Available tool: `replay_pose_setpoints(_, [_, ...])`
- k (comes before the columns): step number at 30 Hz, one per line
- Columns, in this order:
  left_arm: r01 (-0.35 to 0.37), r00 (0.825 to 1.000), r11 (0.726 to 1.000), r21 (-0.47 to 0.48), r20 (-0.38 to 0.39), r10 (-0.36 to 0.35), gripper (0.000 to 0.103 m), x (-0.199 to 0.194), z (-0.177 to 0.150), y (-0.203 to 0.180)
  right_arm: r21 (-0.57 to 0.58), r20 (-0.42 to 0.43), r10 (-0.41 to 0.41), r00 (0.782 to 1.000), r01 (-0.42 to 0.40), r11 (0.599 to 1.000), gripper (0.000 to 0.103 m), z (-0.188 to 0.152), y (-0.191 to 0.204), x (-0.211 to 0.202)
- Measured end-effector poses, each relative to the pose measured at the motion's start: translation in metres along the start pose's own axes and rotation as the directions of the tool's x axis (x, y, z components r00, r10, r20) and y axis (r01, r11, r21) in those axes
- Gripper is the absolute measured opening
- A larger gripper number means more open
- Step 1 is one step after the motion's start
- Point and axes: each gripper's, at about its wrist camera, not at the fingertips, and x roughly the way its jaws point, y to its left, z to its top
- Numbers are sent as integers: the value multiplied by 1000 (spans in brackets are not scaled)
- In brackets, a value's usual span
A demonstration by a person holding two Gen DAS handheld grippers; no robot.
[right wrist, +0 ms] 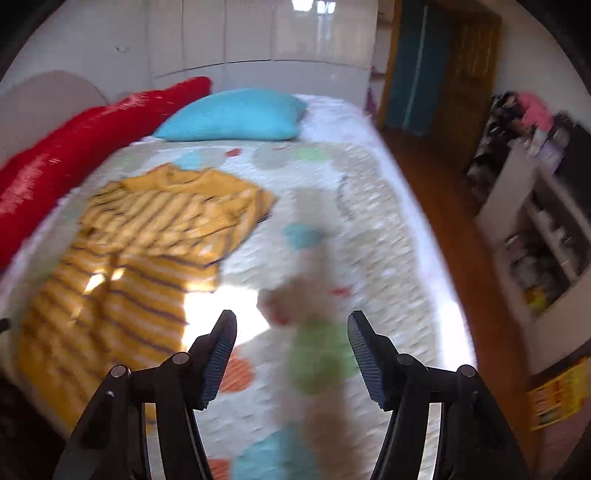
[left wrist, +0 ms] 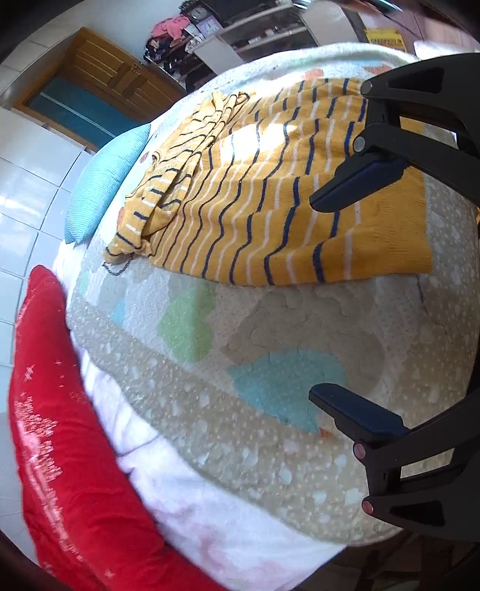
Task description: Fold small clothes
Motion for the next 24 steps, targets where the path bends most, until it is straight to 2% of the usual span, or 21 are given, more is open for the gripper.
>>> replay_pose_setpoints(1, [25,999,1000,-10,-21,-25,93,6,1,1,40,-14,93,996,-93,995,67,-18,7,8])
replay_pose_setpoints(3, [65,996,998,-17,-58,-66,93,19,3,0,118,-43,262,964,-255,960,67,-53,22,28])
replay_pose_setpoints(6, [107,991,994,-10,-76,-108,93,37,5,-6,178,-78,381,921,-363,915,67,-87,46,61])
replay_pose_setpoints(7, [114,991,994,-4,-77,-114,93,41,5,-8,185,-82,396,915,-376,908,67,-94,52,69])
replay_pose_setpoints(9, [136,988,991,2,-79,-135,89,48,4,-14,194,-33,398,917,-385,902,68,-98,60,75])
replay_pose_setpoints(11, [183,979,983,21,-98,-180,68,54,1,-25,229,-2,459,888,-446,865,68,-97,64,79])
replay_pose_setpoints(12, [196,975,980,30,-109,-192,66,57,-1,-31,246,7,485,875,-471,847,68,-95,66,84])
replay_pose_setpoints(16, [226,971,973,57,-94,-220,66,65,-7,-48,252,39,531,846,-523,814,68,-92,84,97])
replay_pose_setpoints(17, [238,968,970,49,-89,-233,68,67,-6,-48,261,50,554,831,-546,796,68,-92,88,98])
replay_pose_setpoints(19, [275,958,961,28,-90,-272,72,71,-2,-47,297,84,616,783,-609,735,68,-95,93,101])
replay_pose_setpoints(21, [291,953,957,12,-97,-288,72,76,2,-47,321,112,644,757,-641,698,67,-102,100,102])
replay_pose_setpoints(24, [270,958,963,4,-98,-268,70,79,4,-51,325,136,594,793,-602,729,58,-111,112,94])
